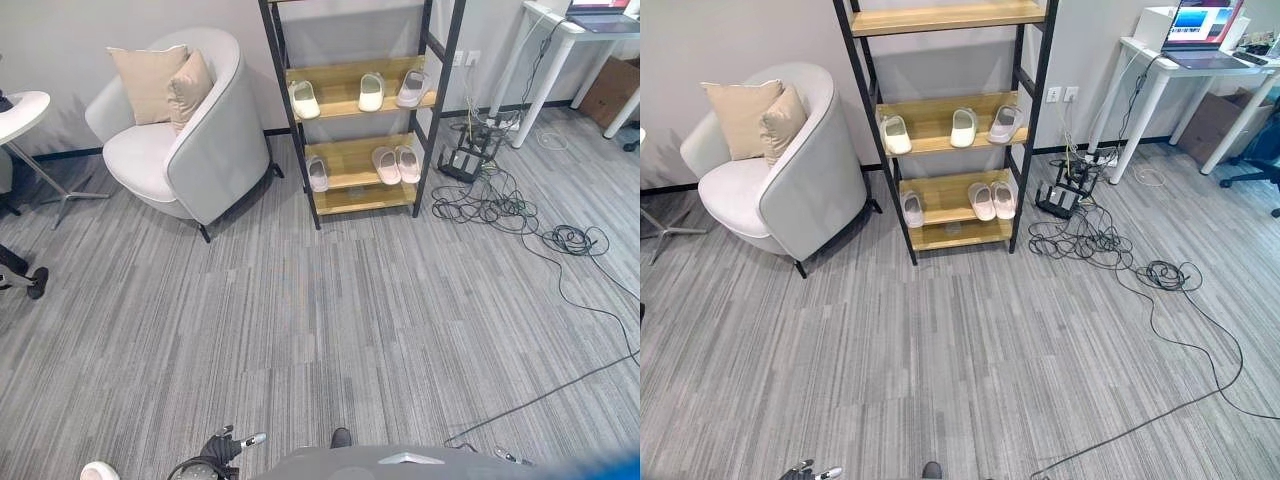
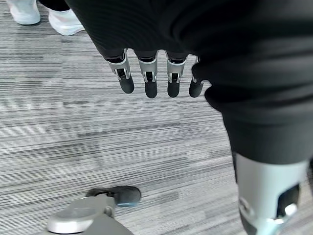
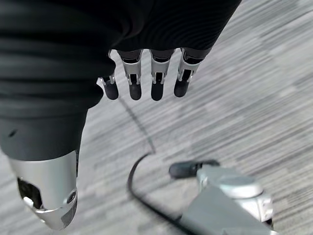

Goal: Arrange the slippers neatly on the shoe rack.

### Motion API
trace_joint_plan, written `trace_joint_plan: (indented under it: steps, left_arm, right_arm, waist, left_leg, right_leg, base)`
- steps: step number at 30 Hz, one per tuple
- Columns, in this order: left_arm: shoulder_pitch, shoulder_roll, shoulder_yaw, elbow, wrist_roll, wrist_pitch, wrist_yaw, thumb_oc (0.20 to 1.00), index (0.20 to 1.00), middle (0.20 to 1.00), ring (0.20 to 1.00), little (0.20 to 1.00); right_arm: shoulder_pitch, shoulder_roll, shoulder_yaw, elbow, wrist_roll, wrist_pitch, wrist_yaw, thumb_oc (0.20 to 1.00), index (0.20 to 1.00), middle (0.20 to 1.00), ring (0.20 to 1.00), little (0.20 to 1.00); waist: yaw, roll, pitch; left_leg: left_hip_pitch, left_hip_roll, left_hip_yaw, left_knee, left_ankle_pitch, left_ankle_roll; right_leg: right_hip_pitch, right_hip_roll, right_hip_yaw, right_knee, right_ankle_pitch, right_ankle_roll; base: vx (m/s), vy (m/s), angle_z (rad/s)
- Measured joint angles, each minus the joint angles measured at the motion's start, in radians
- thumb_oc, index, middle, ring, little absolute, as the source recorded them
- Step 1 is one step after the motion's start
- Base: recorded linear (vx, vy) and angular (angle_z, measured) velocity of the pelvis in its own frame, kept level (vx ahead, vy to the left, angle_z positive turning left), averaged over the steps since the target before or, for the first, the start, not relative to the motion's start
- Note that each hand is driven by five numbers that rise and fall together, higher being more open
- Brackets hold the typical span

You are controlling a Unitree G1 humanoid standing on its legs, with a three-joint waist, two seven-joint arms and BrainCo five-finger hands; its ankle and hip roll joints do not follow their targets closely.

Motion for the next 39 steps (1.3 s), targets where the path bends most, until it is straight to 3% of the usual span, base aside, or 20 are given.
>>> trace_joint_plan:
  steps: [13,14,17,18,20,21,23,25,26,27,28,29,30,31,32,33,34,35,37,39]
  left_arm:
    - [-0.074,0.002,-0.112,-0.026,0.034,0.002,0.007,1.000,1.000,1.000,1.000,1.000]
    - [-0.132,0.027,-0.116,-0.027,0.034,0.002,0.006,1.000,1.000,1.000,1.000,1.000]
    - [-0.185,0.037,-0.142,-0.110,0.058,-0.004,0.003,1.000,1.000,1.000,1.000,1.000]
    - [-0.174,0.035,-0.151,-0.111,0.063,-0.001,0.001,1.000,1.000,1.000,1.000,1.000]
    - [-0.154,0.032,-0.151,-0.069,0.075,0.000,0.005,1.000,1.000,1.000,1.000,1.000]
    - [-0.131,0.029,-0.124,-0.020,0.075,0.000,0.007,1.000,1.000,1.000,1.000,1.000]
    - [-0.051,0.003,-0.043,0.083,0.077,0.019,0.006,1.000,1.000,1.000,1.000,1.000]
    - [0.006,-0.020,-0.036,0.113,0.078,0.031,0.008,1.000,1.000,1.000,1.000,1.000]
    - [0.001,-0.021,-0.055,0.113,0.086,0.040,0.008,1.000,1.000,1.000,1.000,1.000]
    - [-0.007,-0.007,-0.086,0.111,0.103,0.041,0.006,1.000,1.000,1.000,1.000,1.000]
    - [-0.040,0.014,-0.088,0.106,0.108,0.050,0.000,1.000,1.000,1.000,1.000,1.000]
    - [-0.086,0.037,-0.105,0.077,0.107,0.054,0.005,1.000,1.000,1.000,1.000,1.000]
    - [-0.092,0.051,-0.116,-0.016,0.108,0.037,0.010,1.000,1.000,1.000,1.000,1.000]
    - [-0.149,0.073,-0.205,-0.099,0.115,0.040,0.032,1.000,1.000,1.000,1.000,1.000]
    - [-0.179,0.053,-0.247,-0.127,0.126,0.034,0.033,1.000,1.000,1.000,1.000,1.000]
    - [-0.187,0.016,-0.267,-0.115,0.159,0.032,0.042,1.000,1.000,1.000,1.000,1.000]
    - [-0.193,-0.021,-0.250,-0.095,0.194,0.014,0.055,1.000,1.000,1.000,1.000,1.000]
    - [-0.155,-0.055,-0.231,-0.054,0.202,0.015,0.055,1.000,1.000,1.000,1.000,1.000]
    - [-0.117,-0.038,-0.192,-0.050,0.221,0.016,0.057,1.000,1.000,1.000,1.000,1.000]
    - [-0.014,-0.026,-0.176,-0.031,0.227,-0.007,0.067,1.000,1.000,1.000,1.000,1.000]
  right_arm:
    - [-0.059,-0.011,0.006,-0.009,-0.040,0.001,-0.013,1.000,1.000,1.000,1.000,1.000]
    - [-0.127,-0.012,0.046,0.003,-0.072,0.003,-0.015,1.000,1.000,1.000,1.000,1.000]
    - [-0.150,0.008,0.050,-0.036,-0.080,0.004,-0.024,1.000,1.000,1.000,1.000,1.000]
    - [-0.147,0.015,0.053,-0.033,-0.080,0.006,-0.026,1.000,1.000,1.000,1.000,1.000]
    - [-0.154,0.006,0.052,-0.016,-0.080,0.000,-0.034,1.000,1.000,1.000,1.000,1.000]
    - [-0.161,0.007,0.050,0.001,-0.090,0.001,-0.037,1.000,1.000,1.000,1.000,1.000]
    - [-0.140,0.009,0.059,0.028,-0.111,0.001,-0.038,1.000,1.000,1.000,1.000,1.000]
    - [-0.066,0.004,0.061,0.019,-0.118,0.002,-0.040,1.000,1.000,1.000,1.000,1.000]
    - [-0.046,0.024,0.073,0.008,-0.120,0.010,-0.041,1.000,1.000,1.000,1.000,1.000]
    - [-0.045,0.042,0.079,-0.010,-0.121,0.012,-0.039,1.000,1.000,1.000,1.000,1.000]
    - [-0.060,0.044,0.096,-0.059,-0.133,0.011,-0.039,1.000,1.000,1.000,1.000,1.000]
    - [-0.063,0.042,0.088,-0.071,-0.145,0.013,-0.039,1.000,1.000,1.000,1.000,1.000]
    - [-0.064,0.024,0.080,-0.116,-0.148,0.012,-0.042,1.000,1.000,1.000,1.000,1.000]
    - [-0.103,0.011,0.098,-0.192,-0.154,0.000,-0.050,1.000,1.000,1.000,1.000,1.000]
    - [-0.104,0.007,0.104,-0.192,-0.159,0.002,-0.053,1.000,1.000,1.000,1.000,1.000]
    - [-0.102,0.010,0.118,-0.174,-0.159,0.000,-0.055,1.000,1.000,1.000,1.000,1.000]
    - [-0.082,0.036,0.085,-0.141,-0.156,0.002,-0.058,1.000,1.000,1.000,1.000,1.000]
    - [-0.038,0.058,0.061,-0.113,-0.157,0.010,-0.059,1.000,1.000,1.000,1.000,1.000]
    - [0.005,0.091,0.022,-0.079,-0.156,0.015,-0.061,1.000,1.000,1.000,1.000,1.000]
    - [0.077,0.096,-0.015,-0.038,-0.136,0.005,-0.065,1.000,1.000,1.000,1.000,1.000]
  waist:
    - [-0.018,-0.029,0.026]
    - [-0.001,-0.062,0.111]
    - [0.032,-0.114,0.202]
    - [0.054,-0.129,0.196]
    - [0.065,-0.119,0.179]
    - [0.062,-0.106,0.173]
    - [0.059,-0.099,0.109]
    - [0.040,-0.059,0.077]
    - [0.022,-0.050,0.067]
    - [0.027,-0.056,0.057]
    - [0.016,-0.077,0.030]
    - [-0.002,-0.069,0.035]
    - [0.007,-0.023,0.007]
    - [-0.032,-0.017,0.046]
    - [-0.045,0.017,0.056]
    - [-0.057,0.047,0.063]
    - [-0.071,0.023,0.078]
    - [-0.076,-0.033,0.090]
    - [-0.072,-0.094,0.091]
    - [-0.067,-0.072,0.072]
  left_leg:
    - [-0.025,0.013,-0.018,0.020,0.006,-0.017]
    - [-0.149,0.020,-0.012,0.207,-0.037,-0.082]
    - [-0.434,0.043,0.143,0.602,-0.028,-0.126]
    - [-0.438,0.060,0.187,0.459,-0.026,-0.113]
    - [-0.401,0.089,0.203,0.145,0.007,-0.101]
    - [-0.376,0.090,0.165,0.096,0.010,-0.090]
    - [-0.276,0.051,0.123,0.083,0.039,-0.040]
    - [-0.131,0.006,0.161,0.063,0.077,0.061]
    - [-0.044,0.022,0.177,-0.001,0.071,0.082]
    - [-0.015,0.028,0.177,0.003,0.047,0.112]
    - [-0.008,0.003,0.183,0.063,-0.008,0.087]
    - [-0.029,0.000,0.190,0.155,-0.018,0.099]
    - [0.024,0.011,0.171,0.139,-0.091,0.146]
    - [0.059,-0.042,0.169,0.180,-0.154,0.145]
    - [0.076,-0.025,0.173,0.165,-0.164,0.138]
    - [0.096,-0.017,0.167,0.141,-0.146,0.101]
    - [0.116,-0.032,0.166,0.117,-0.148,0.080]
    - [0.149,-0.031,0.154,0.109,-0.170,0.049]
    - [0.167,-0.017,0.125,0.123,-0.210,0.014]
    - [0.224,0.101,0.089,0.146,-0.247,-0.042]
  right_leg:
    - [-0.013,0.017,-0.020,0.012,-0.012,-0.013]
    - [-0.093,0.023,-0.022,0.125,-0.058,-0.065]
    - [-0.141,0.018,-0.095,0.254,-0.144,-0.143]
    - [-0.136,0.021,-0.090,0.232,-0.142,-0.135]
    - [-0.074,0.047,-0.108,0.131,-0.118,-0.058]
    - [-0.046,0.062,-0.098,0.099,-0.096,-0.025]
    - [0.000,0.068,-0.054,0.057,-0.082,-0.036]
    - [0.037,0.076,-0.059,0.130,-0.096,-0.013]
    - [0.006,0.070,-0.059,0.298,-0.143,0.055]
    - [-0.075,0.035,-0.060,0.508,-0.195,0.075]
    - [-0.161,-0.032,-0.053,0.721,-0.163,0.110]
    - [-0.228,-0.088,-0.078,0.899,-0.047,0.157]
    - [-0.289,-0.141,-0.112,1.020,-0.045,0.168]
    - [-0.394,-0.306,-0.073,1.074,-0.081,0.107]
    - [-0.440,-0.301,-0.071,1.013,-0.083,0.103]
    - [-0.443,-0.272,-0.043,0.759,-0.078,0.115]
    - [-0.412,-0.272,-0.022,0.376,-0.023,0.151]
    - [-0.385,-0.273,-0.019,0.199,0.047,0.143]
    - [-0.341,-0.264,-0.028,0.156,0.102,0.142]
    - [-0.259,-0.138,-0.016,0.150,0.148,0.108]
  base:
    - [0.03,-0.110,0.05]
    - [0.09,-0.230,0.18]
    - [0.21,-0.007,0.53]
    - [0.25,0.112,0.23]
    - [0.29,0.180,-0.13]
    - [0.24,0.130,-0.42]
    - [0.15,0.078,-0.63]
    - [0.15,0.169,0.03]
    - [0.11,0.226,0.06]
    - [0.06,0.177,0.02]
    - [0.11,0.273,0.24]
    - [0.09,0.166,0.14]
    - [0.13,0.142,0.25]
    - [0.07,-0.049,-0.26]
    - [0.06,-0.109,-0.02]
    - [0.05,-0.156,-0.02]
    - [0.05,-0.134,0.13]
    - [0.04,-0.096,0.20]
    - [0.08,-0.141,0.30]
    - [0.10,-0.219,0.43]
